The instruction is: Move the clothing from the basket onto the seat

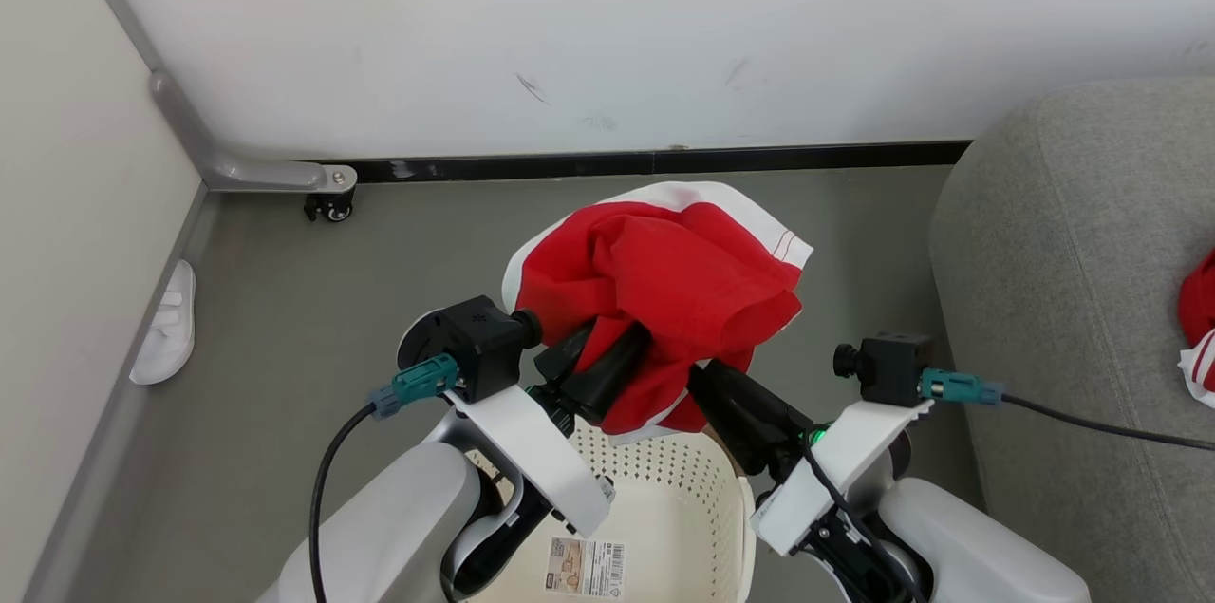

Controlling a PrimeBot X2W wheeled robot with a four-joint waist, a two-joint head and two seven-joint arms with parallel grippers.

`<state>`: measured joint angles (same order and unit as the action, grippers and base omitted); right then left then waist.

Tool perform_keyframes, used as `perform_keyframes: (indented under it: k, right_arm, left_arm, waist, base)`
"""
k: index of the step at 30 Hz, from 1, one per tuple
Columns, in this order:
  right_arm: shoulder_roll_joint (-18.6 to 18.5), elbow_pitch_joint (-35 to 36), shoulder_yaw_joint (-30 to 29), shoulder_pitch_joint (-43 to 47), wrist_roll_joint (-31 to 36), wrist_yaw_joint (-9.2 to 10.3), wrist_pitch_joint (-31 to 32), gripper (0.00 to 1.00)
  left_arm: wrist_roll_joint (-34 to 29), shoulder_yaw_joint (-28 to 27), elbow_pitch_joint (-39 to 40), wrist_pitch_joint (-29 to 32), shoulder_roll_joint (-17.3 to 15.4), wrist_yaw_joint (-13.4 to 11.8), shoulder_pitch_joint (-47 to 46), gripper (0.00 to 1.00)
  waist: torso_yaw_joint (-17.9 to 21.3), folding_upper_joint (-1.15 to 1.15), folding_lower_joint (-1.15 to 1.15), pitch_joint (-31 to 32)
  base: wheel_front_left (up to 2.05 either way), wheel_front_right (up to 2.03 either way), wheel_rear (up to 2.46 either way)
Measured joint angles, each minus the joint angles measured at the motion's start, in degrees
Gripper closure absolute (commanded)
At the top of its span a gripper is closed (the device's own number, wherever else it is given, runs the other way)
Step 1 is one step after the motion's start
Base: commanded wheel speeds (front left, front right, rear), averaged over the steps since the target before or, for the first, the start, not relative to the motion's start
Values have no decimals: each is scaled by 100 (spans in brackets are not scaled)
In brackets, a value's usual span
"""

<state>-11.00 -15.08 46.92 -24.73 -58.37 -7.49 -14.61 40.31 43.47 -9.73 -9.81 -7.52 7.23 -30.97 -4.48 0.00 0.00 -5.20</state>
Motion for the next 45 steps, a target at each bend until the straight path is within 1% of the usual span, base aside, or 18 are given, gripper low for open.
perform_keyframes:
  k: [4,9,12,13,14,15,16,27,36,45]
  right_arm:
    - [-66,3,1,-175,-2,0,0,100]
    - [-166,0,3,-172,10,0,0,100]
    - [-163,14,13,-169,19,0,0,100]
    - [-125,90,13,-138,-355,7,-1,100]
    - [-123,152,85,-166,-27,9,1,100]
    - [-123,152,85,-166,-27,9,1,100]
    - [-212,197,69,-202,143,9,0,100]
    - [-337,320,43,-147,219,9,0,100]
    - [-393,332,-22,-125,270,9,0,100]
    - [-411,409,-312,16,416,9,0,100]
  left_arm:
    - [1,0,29,19,-8,0,42,100]
    - [2,-4,33,24,-38,-1,109,100]
    - [4,-10,32,24,-53,-1,109,100]
    - [10,-16,31,24,-74,-3,111,100]
    - [11,-34,27,24,-113,-3,112,100]
    - [11,-34,27,24,-113,-3,112,100]
    - [18,-64,23,24,-164,-3,112,100]
    - [46,-107,14,24,-177,-24,113,100]
    - [46,-188,-47,18,-204,-113,125,100]
    - [46,-187,-141,18,-222,-138,238,100]
  waist:
    - [-5,0,0,-10]
    - [5,0,0,-22]
    - [14,0,0,-25]
    - [18,0,0,-28]
    - [30,0,0,-30]
    - [30,0,0,-30]
    - [46,0,0,-31]
    - [133,0,0,-35]
    - [206,0,0,-28]
    - [268,0,0,8]
  base:
    - [0,0,0]
    - [0,0,0]
    - [0,0,0]
    - [0,0,0]
    - [0,0,0]
    - [0,0,0]
    - [0,0,0]
    - [0,0,0]
    - [0,0,0]
    - [0,0,0]
